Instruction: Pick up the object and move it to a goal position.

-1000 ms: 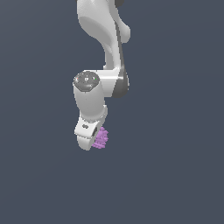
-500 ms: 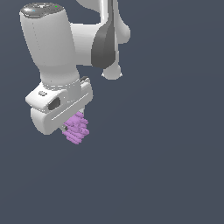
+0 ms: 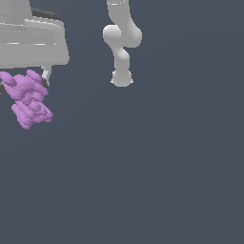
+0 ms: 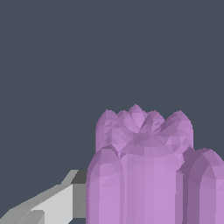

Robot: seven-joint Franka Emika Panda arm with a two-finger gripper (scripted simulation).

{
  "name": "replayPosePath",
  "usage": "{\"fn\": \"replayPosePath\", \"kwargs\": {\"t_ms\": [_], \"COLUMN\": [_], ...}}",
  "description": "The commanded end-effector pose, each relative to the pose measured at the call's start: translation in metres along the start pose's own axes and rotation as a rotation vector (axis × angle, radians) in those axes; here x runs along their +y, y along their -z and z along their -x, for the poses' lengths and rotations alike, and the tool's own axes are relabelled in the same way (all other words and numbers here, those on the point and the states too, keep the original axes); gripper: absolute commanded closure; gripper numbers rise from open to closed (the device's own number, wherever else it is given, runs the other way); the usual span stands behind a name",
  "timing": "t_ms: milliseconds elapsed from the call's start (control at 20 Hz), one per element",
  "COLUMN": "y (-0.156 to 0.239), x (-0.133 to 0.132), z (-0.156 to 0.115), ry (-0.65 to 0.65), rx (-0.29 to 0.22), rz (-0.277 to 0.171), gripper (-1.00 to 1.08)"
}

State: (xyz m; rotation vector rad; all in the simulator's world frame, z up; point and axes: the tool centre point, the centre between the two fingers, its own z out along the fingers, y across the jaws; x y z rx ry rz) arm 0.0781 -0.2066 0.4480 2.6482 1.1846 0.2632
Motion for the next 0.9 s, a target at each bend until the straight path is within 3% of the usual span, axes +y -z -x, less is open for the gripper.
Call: {"fn": "replayPosePath", "kwargs": {"t_ms": [0,400,850], "y": [0.027,0.074,0.08], "x": [0.012,0.032,0.036], "z": [0.009,0.026,0.029], "ry": [-0.036,-0.097,-0.106], "rx": [-0.001,-0.002,-0.003], "rz": [0.022,0.064,0.07], "gripper": [1.08,1.08,1.08]}}
